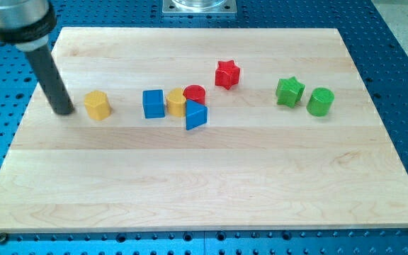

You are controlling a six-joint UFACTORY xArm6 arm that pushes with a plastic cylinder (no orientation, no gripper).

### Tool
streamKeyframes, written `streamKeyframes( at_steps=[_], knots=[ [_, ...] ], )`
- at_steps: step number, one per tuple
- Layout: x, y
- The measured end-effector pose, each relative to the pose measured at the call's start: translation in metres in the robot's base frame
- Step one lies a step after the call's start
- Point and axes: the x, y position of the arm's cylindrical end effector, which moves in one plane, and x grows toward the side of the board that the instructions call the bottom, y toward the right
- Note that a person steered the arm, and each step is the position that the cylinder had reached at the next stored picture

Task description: Move the hexagon top left to the blue cube

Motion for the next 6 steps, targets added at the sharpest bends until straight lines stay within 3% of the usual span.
streamKeyframes(
  at_steps=[1, 3, 4, 5, 6],
  knots=[
    [0.013, 0.046],
    [0.013, 0.06],
    [0.001, 0.06],
    [-0.04, 0.058],
    [-0.046, 0.057]
  ],
)
